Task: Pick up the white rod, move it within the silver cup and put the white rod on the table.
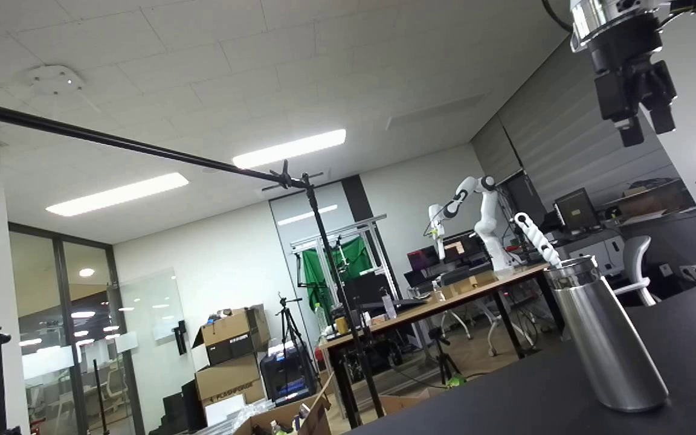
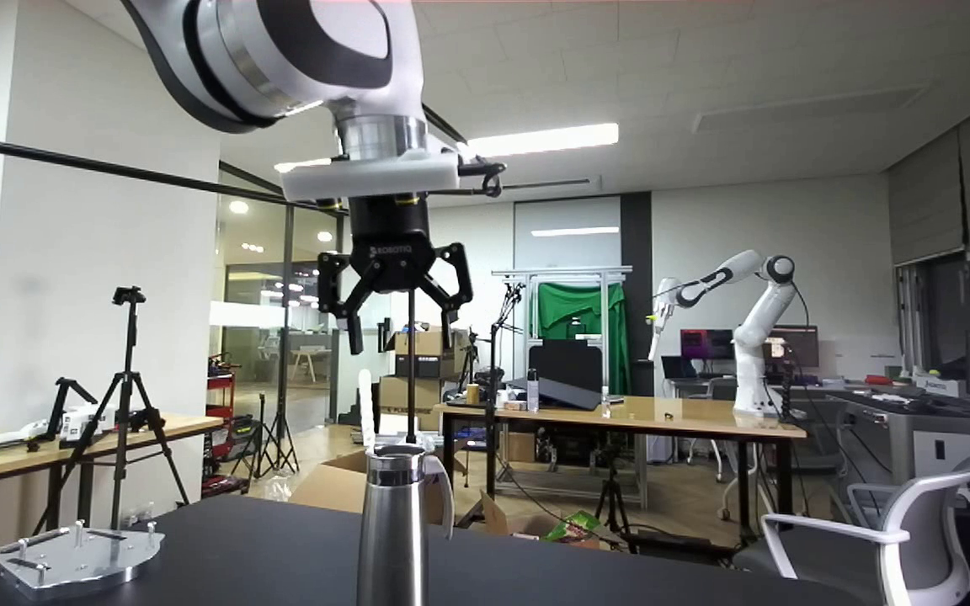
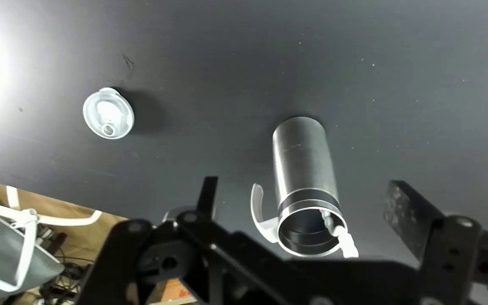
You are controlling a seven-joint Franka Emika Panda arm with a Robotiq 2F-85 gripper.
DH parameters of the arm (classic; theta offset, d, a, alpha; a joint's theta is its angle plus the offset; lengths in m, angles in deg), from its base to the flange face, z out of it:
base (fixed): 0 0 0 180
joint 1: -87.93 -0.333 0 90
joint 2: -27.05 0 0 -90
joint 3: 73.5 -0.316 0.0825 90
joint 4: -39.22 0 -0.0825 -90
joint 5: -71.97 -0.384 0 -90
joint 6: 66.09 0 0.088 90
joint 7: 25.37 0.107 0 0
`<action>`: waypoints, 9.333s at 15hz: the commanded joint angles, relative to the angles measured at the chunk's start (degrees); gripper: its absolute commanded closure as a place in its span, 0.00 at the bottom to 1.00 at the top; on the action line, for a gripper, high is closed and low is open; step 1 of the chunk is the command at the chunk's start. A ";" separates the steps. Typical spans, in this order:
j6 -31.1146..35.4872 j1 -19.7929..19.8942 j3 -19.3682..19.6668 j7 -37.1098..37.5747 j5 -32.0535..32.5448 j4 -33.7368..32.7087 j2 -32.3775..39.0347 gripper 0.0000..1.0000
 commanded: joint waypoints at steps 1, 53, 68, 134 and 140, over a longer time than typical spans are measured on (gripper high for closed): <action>-1.27 -3.48 -0.11 -8.34 -3.01 -5.94 6.58 0.00; -16.82 4.28 -17.52 -11.05 -5.04 -34.47 29.15 0.96; -8.02 4.26 -14.45 -9.92 -6.71 -21.79 27.04 0.96; -6.01 0.92 -16.75 -9.72 8.38 -28.68 35.40 0.96; -7.43 0.58 -17.63 -10.05 8.23 -30.49 32.83 0.96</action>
